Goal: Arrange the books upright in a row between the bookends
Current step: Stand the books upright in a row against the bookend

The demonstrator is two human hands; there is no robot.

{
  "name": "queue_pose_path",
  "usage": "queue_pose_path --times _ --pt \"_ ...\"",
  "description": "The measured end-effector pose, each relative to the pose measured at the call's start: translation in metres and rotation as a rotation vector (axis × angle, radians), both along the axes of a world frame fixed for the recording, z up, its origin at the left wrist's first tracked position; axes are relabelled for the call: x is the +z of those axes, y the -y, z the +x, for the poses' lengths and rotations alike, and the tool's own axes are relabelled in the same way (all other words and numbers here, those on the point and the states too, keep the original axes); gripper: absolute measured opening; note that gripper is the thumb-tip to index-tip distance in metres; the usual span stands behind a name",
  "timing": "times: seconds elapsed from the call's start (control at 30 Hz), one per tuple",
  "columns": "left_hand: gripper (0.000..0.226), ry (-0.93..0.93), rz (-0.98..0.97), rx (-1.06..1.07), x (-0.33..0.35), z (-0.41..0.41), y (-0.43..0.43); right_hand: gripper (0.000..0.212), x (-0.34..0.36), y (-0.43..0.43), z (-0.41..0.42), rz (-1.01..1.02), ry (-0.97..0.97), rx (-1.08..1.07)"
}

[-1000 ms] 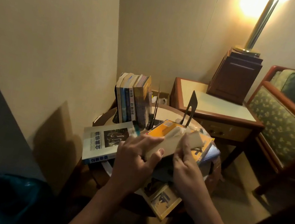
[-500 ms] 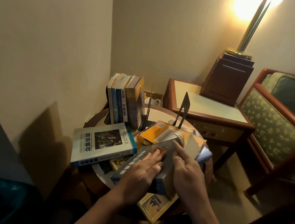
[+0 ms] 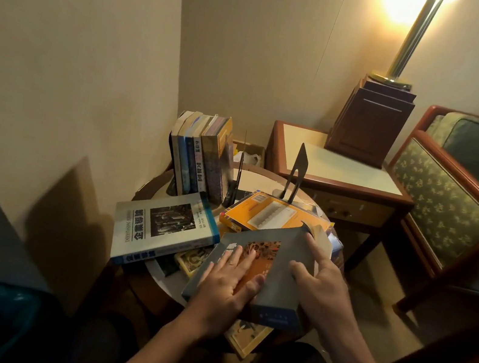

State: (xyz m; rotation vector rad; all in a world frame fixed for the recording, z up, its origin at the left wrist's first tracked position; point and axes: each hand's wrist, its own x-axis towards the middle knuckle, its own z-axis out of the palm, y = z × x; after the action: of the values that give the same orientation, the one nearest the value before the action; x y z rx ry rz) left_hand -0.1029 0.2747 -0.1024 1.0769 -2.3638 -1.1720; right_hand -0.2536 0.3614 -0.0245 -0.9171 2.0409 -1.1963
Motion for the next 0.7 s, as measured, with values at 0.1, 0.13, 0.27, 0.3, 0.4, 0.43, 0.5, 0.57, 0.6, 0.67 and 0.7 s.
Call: queue_pose_path --times 0.1,0.13,0.27,0.3,0.4,0.43,0.5,0.57,0.6,0.67,0.7 --pt "0.092 0.044 0.015 0.091 -0.008 0.007 0.004 0.065 0.0 -0.005 -0.005 -0.124 0.18 0.021" --pt "0.092 0.052 0.049 0.123 -0.008 0.01 0.006 0.065 0.0 -0.008 -0.007 -0.151 0.213 0.028" --pt "0.068 -0.023 0.288 0.198 0.005 0.025 0.026 0.065 0.008 -0.022 -0.023 -0.22 0.326 0.037" --pt "0.064 -0.091 0.379 0.198 0.012 0.03 0.032 0.063 0.009 -0.026 -0.028 -0.232 0.375 0.032" --pt "0.06 -0.389 0.716 0.177 0.029 0.042 0.048 0.059 0.007 -0.032 -0.042 -0.25 0.55 0.011" --pt "0.063 -0.496 0.823 0.147 0.036 0.045 0.051 0.058 0.005 -0.032 -0.043 -0.259 0.603 0.013" --pt "0.074 -0.618 0.885 0.073 0.048 0.05 0.053 0.058 -0.002 -0.027 -0.045 -0.271 0.692 0.023" --pt "0.082 -0.604 0.804 0.055 0.057 0.054 0.056 0.059 -0.01 -0.02 -0.044 -0.266 0.729 0.046" --pt "0.084 -0.579 0.761 0.072 0.062 0.057 0.057 0.059 -0.014 -0.016 -0.042 -0.249 0.734 0.059" --pt "0.083 -0.537 0.666 0.116 0.069 0.066 0.062 0.058 -0.023 -0.006 -0.04 -0.207 0.783 0.089" --pt "0.079 -0.516 0.617 0.13 0.073 0.07 0.065 0.057 -0.028 -0.001 -0.038 -0.179 0.821 0.098"
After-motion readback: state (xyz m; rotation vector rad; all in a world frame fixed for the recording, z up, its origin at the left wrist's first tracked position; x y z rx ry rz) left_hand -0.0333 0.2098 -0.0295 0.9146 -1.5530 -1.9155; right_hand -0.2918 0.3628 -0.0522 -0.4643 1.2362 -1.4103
